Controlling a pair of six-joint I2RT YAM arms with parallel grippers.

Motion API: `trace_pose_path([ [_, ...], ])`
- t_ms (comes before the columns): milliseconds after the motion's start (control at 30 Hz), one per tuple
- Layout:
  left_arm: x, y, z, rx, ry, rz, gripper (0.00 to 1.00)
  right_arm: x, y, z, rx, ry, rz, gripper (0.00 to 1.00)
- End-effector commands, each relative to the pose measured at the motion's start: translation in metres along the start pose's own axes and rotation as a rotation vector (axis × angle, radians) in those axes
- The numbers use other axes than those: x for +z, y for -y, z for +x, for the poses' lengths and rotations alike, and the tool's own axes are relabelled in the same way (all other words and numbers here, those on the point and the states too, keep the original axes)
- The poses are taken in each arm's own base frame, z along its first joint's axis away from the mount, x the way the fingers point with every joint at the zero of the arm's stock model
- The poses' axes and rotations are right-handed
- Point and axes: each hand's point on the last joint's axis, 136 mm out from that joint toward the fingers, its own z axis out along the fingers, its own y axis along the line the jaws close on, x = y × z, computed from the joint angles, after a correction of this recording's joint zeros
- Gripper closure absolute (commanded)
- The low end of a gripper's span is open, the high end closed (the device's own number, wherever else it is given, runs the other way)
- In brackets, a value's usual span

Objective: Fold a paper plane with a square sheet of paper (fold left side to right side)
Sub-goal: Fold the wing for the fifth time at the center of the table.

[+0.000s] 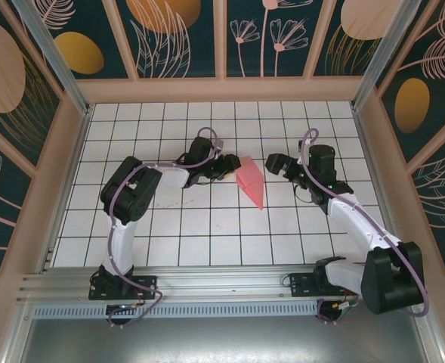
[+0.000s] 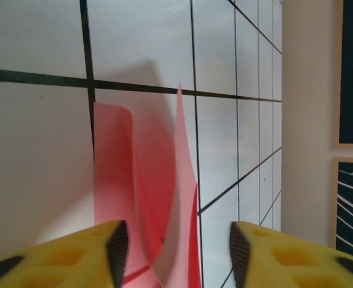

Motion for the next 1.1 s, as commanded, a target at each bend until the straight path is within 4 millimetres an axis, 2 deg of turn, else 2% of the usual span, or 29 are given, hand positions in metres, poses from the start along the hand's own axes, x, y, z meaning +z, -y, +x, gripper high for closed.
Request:
trace_pose_path([
  [0,0.006,0.007,-0.008,0.045,0.014,0.017,0.63,-0.006,-0.01,-0.01,-0.012,0.05,-0.054,0.01],
  [133,0.0,0.002,-0.012,0.075,0.034,-0.002,0.83,-0.001,-0.009,-0.005,-0.053,0.034,-0.069,0.01],
  [267,-0.017,-0.002,-0.013,0.1,0.048,0.015,0.97,0.012,-0.017,0.004,-0.071,-0.048,-0.136,0.02],
  [300,-0.022,-0.003,-0.013,0.112,0.048,0.021,0.99,0.017,-0.022,0.008,-0.075,-0.087,-0.169,0.05],
  [333,-0.028,-0.002,-0.012,0.125,0.042,0.032,1.0,0.023,-0.026,0.012,-0.079,-0.126,-0.201,0.12],
  [400,-0.037,-0.003,-0.01,0.149,0.027,0.049,1.0,0.034,-0.029,0.02,-0.08,-0.188,-0.252,0.25],
  [533,-0.054,-0.001,-0.001,0.211,-0.019,0.088,1.0,0.053,-0.033,0.033,-0.096,-0.25,-0.357,0.3],
  [733,-0.068,0.0,0.016,0.285,-0.092,0.129,1.0,0.08,-0.028,0.047,-0.096,-0.316,-0.433,0.34],
  [1067,-0.071,0.007,0.029,0.333,-0.153,0.192,1.0,0.104,-0.02,0.064,-0.127,-0.364,-0.52,0.34],
])
